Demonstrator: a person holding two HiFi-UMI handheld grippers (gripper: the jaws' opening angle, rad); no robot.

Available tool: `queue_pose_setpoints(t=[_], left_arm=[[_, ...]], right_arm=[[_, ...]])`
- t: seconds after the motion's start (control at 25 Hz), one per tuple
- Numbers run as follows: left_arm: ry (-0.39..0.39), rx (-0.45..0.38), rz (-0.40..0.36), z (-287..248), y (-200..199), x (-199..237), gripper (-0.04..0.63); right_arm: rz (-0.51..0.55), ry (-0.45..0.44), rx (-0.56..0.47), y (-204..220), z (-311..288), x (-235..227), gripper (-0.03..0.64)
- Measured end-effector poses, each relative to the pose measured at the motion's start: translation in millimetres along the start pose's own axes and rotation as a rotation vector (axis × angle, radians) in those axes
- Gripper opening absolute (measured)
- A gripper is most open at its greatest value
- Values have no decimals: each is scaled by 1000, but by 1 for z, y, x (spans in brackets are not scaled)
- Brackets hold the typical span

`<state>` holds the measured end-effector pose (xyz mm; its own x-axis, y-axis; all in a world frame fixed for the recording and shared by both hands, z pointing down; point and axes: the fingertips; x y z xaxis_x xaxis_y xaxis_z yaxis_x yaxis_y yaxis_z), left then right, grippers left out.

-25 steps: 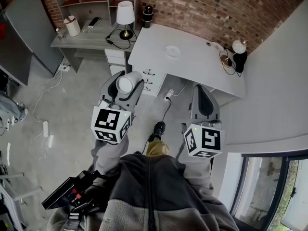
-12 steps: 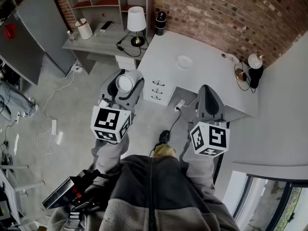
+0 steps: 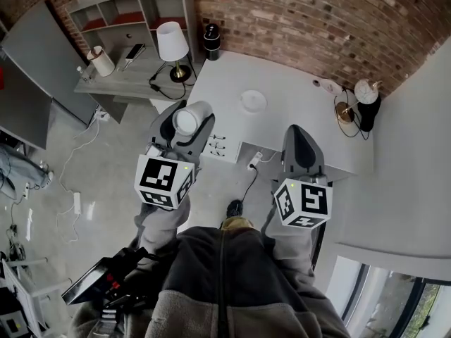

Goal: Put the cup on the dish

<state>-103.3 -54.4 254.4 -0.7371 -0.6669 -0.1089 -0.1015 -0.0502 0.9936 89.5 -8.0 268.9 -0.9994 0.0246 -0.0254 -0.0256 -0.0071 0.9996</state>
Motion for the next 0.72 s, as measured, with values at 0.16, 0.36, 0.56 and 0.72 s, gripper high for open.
queue_pose_setpoints(t=[0.16, 0.36, 0.56, 0.72], left_arm=[[5, 6, 4, -45, -7, 3, 265], [36, 14, 2, -101, -19, -8, 265], [82, 40, -17, -143, -19, -25, 265], [98, 59, -3, -167, -12, -36, 265]], right_arm=[[8, -40, 13, 3, -30, -17, 0], [-18, -58, 33, 8, -59, -53, 0], [-84, -47, 67, 23, -78, -83, 0], [-64, -64, 98, 32, -81, -91, 0]])
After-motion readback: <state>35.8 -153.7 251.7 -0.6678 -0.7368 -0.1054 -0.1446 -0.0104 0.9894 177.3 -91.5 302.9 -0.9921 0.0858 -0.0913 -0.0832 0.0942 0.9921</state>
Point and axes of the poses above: the fingertips, and each gripper's own axes: z backward along the fingers, x to its left, y out of its underside, and after that the axes turned 6 degrees about y, right-handed
